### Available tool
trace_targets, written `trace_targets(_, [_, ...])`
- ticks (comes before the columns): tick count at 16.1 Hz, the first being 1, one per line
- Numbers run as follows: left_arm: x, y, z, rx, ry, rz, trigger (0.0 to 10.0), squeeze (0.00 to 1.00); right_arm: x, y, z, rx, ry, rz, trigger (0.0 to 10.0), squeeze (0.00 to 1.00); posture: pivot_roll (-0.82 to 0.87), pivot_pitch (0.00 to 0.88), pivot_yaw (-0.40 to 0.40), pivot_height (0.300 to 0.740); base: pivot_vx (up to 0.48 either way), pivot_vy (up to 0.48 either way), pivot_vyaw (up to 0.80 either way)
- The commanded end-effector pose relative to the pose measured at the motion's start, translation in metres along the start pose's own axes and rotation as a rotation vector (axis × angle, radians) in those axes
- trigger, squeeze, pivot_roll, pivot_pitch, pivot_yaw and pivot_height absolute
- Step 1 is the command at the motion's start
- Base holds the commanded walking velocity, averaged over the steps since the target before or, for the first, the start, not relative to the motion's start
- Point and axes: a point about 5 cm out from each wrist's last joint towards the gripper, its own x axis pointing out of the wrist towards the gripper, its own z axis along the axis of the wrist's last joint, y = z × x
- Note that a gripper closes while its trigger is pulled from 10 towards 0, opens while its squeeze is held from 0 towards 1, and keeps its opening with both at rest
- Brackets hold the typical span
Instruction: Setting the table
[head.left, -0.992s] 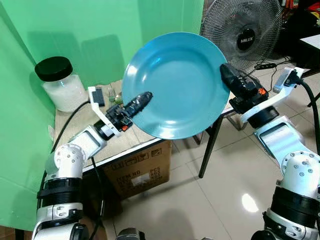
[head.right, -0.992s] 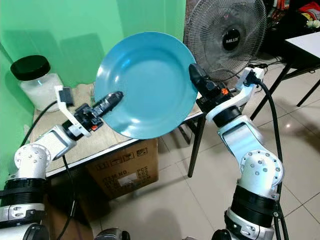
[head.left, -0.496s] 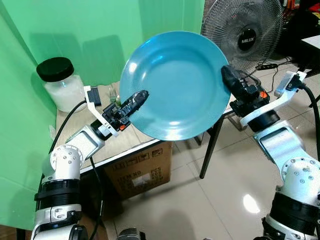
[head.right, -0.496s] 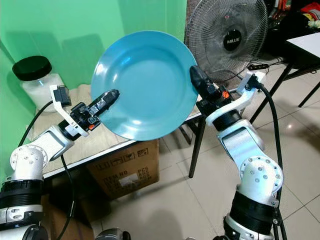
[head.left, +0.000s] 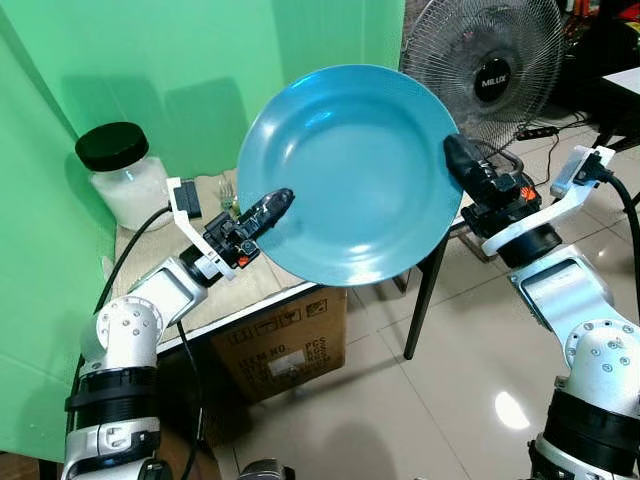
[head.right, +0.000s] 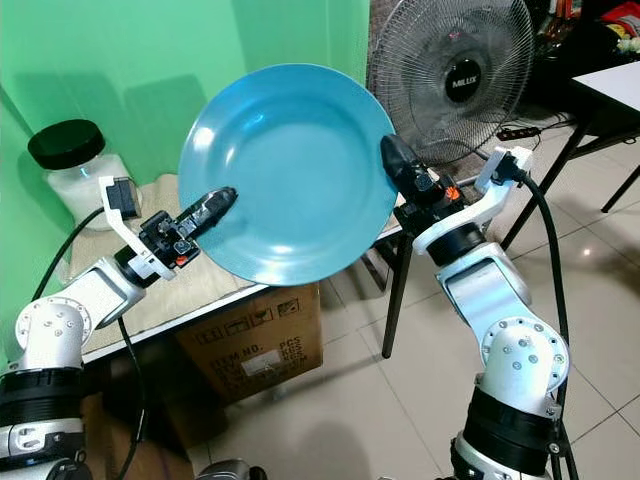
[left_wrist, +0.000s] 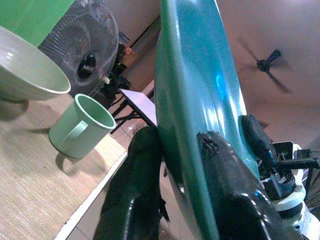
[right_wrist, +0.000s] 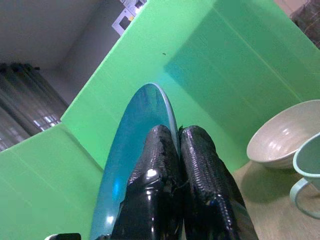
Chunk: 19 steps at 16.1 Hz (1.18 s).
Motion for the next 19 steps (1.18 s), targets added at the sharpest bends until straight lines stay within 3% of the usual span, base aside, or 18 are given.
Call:
trace_targets(1, [0.001, -0.007, 0.004, 0.015, -0.005, -0.027, 0.0, 0.0, 0.006, 0.006, -0.003, 0.01, 0.012, 0.036, 0.0, 0.0, 0.04, 0.0, 0.086, 0.74, 0.0, 0.0, 0.0])
trace_targets(5, [-0.002, -0.011, 0.002, 0.03, -0.028, 0.004, 0.0, 0.0, 0.004, 0.006, -0.004, -0.003, 0.023, 0.031, 0.0, 0.0, 0.04, 0.0, 0.096, 0.74, 0.0, 0.0, 0.0])
trace_targets(6, [-0.001, -0.013, 0.004, 0.045, -0.038, 0.016, 0.0, 0.0, 0.002, 0.006, -0.006, -0.017, 0.035, 0.025, 0.8, 0.0, 0.04, 0.0, 0.098, 0.74, 0.0, 0.0, 0.0])
trace_targets(8, [0.002, -0.01, 0.007, 0.066, -0.027, 0.121, 0.0, 0.0, -0.002, 0.004, -0.009, -0.038, 0.052, 0.008, 7.9, 0.0, 0.04, 0.0, 0.099, 0.74, 0.0, 0.0, 0.0])
trace_targets(9, [0.002, -0.01, 0.006, 0.092, -0.011, 0.169, 0.0, 0.0, -0.005, 0.003, -0.011, -0.064, 0.067, -0.008, 10.0, 0.0, 0.03, 0.0, 0.103, 0.74, 0.0, 0.0, 0.0])
trace_targets(11, [0.003, -0.015, 0.005, 0.125, -0.006, 0.177, 0.0, 0.0, -0.007, 0.005, -0.014, -0.091, 0.098, -0.009, 10.0, 0.0, 0.02, 0.0, 0.104, 0.74, 0.0, 0.0, 0.0])
trace_targets(12, [0.005, -0.018, 0.01, 0.156, -0.033, 0.198, 0.0, 0.0, -0.011, 0.005, -0.018, -0.103, 0.134, -0.005, 10.0, 1.0, 0.02, 0.0, 0.099, 0.74, 0.0, 0.0, 0.0])
trace_targets(15, [0.012, -0.03, 0.024, 0.249, -0.054, 0.161, 0.0, 0.0, -0.018, -0.003, -0.024, -0.154, 0.23, -0.002, 10.0, 1.0, 0.03, 0.0, 0.085, 0.74, 0.0, 0.0, 0.0])
trace_targets(19, [0.013, -0.048, 0.029, 0.305, -0.018, 0.055, 0.0, 0.0, -0.018, -0.005, -0.029, -0.141, 0.303, 0.052, 10.0, 1.0, 0.05, 0.0, 0.05, 0.74, 0.0, 0.0, 0.0])
